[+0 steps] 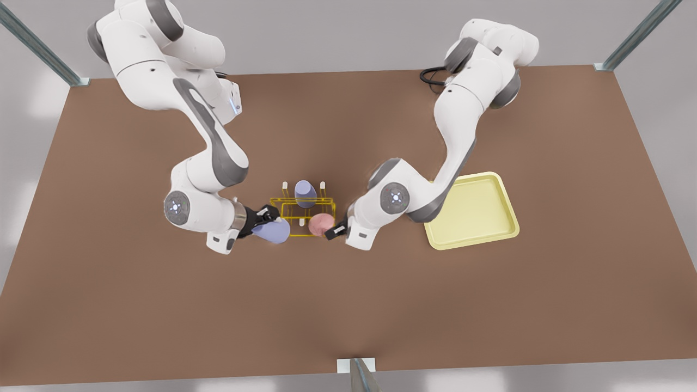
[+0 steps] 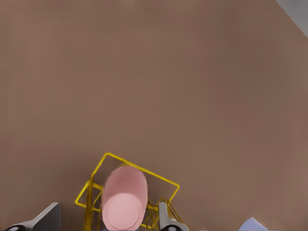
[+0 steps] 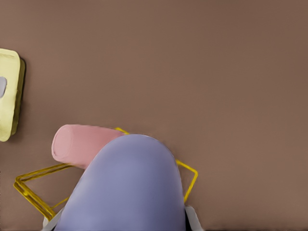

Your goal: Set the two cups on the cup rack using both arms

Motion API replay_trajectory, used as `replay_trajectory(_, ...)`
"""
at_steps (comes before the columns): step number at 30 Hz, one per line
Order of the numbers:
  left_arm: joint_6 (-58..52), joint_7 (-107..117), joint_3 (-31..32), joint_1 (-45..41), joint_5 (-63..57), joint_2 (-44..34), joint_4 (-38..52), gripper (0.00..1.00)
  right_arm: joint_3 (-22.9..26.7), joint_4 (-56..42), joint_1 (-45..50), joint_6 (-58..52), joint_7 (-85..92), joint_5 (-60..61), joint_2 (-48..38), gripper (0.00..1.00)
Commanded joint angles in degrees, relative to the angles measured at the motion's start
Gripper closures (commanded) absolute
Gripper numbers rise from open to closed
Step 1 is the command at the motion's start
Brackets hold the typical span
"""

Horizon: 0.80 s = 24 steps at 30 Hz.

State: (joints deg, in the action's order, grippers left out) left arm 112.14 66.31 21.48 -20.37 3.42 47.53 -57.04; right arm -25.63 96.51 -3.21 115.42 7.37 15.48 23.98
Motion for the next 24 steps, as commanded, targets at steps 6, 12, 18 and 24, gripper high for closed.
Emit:
replay_trajectory(6, -30.7, -62.5, -10.2, 17.3, -13.8, -28.1, -17.9, 0.00, 0.3, 0.2, 0.6, -2.6, -15.6, -0.9, 2.2, 0.17)
replay_trajectory(12, -37.8, -63.5, -15.2, 17.5, -5.4, -32.7, -25.6, 0.00, 0.4, -0.4, 1.7, -2.1, -15.7, -1.2, 4.3, 0.17)
replay_trajectory(18, -38.9, -63.7, -14.8, 17.2, -5.1, -32.8, -25.4, 0.00, 0.4, -1.0, 2.0, -2.1, -15.6, -1.2, 5.6, 0.00)
replay_trajectory(24, -39.5, -63.8, -14.2, 17.0, -5.9, -32.9, -24.8, 0.00, 0.9, -9.9, 0.1, -5.7, -15.2, -6.6, 5.1, 0.00)
